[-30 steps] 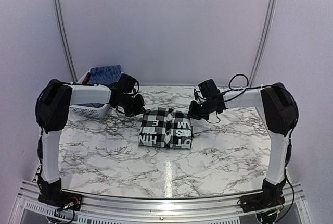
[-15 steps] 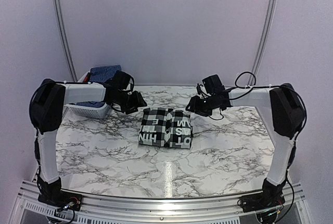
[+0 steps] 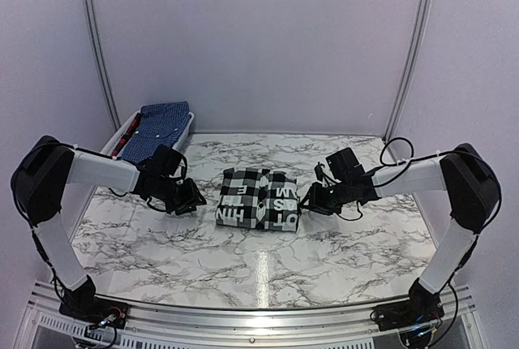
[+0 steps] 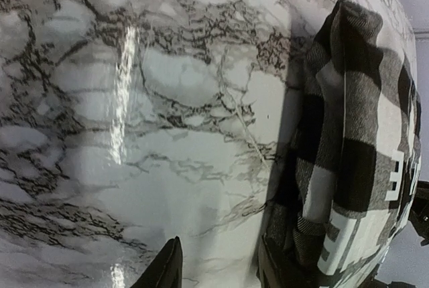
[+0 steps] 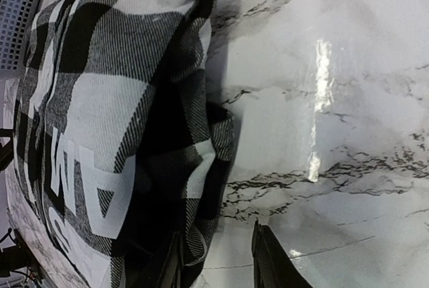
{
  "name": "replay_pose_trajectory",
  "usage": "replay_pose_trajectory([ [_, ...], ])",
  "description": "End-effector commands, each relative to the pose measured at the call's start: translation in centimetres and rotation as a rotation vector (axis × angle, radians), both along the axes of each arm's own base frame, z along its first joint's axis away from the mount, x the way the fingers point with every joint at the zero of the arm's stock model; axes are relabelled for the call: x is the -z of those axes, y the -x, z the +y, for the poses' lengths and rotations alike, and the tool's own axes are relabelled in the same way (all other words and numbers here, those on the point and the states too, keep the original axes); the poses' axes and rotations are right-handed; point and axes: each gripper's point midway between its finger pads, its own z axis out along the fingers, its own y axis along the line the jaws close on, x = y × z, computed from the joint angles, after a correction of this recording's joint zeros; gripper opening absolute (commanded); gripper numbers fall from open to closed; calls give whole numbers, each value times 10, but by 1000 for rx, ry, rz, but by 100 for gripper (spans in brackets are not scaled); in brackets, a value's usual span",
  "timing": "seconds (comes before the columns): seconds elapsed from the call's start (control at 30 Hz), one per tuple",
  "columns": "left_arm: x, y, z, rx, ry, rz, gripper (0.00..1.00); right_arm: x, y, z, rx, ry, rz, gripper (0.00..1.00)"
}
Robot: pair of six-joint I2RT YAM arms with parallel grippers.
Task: Fold and stack the long sleeve shirts
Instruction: Adjust the square-folded shirt at the center of the board.
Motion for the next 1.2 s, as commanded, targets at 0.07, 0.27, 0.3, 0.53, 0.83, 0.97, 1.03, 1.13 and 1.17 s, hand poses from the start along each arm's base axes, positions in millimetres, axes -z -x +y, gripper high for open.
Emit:
replay_pose_trajectory([
  [0.07,-8,6,-25,22,101,-39,40,-12,-2,24,-19,-68,-33,32],
  [0.27,0,9,-35,24,118,-27,39,8,-3,29,-18,-47,1,33],
  [0.3,2,10,-36,25,117,-24,38,9,-4,28,-13,-43,2,33],
  [0.53,8,13,-42,29,111,-16,38,4,-6,34,-7,-54,-4,17],
  [0.83,9,15,-49,32,110,-19,37,-34,5,37,-17,-46,-41,0],
  [0.97,8,16,-53,29,114,-23,37,-43,18,38,-25,-63,-40,0],
  [1.03,9,16,-55,29,115,-22,37,-34,27,39,-33,-61,-19,0],
  [1.13,9,16,-59,28,119,-23,37,-10,40,35,-33,-57,27,0],
  [1.17,9,16,-60,29,119,-23,37,-4,44,34,-34,-63,38,0],
])
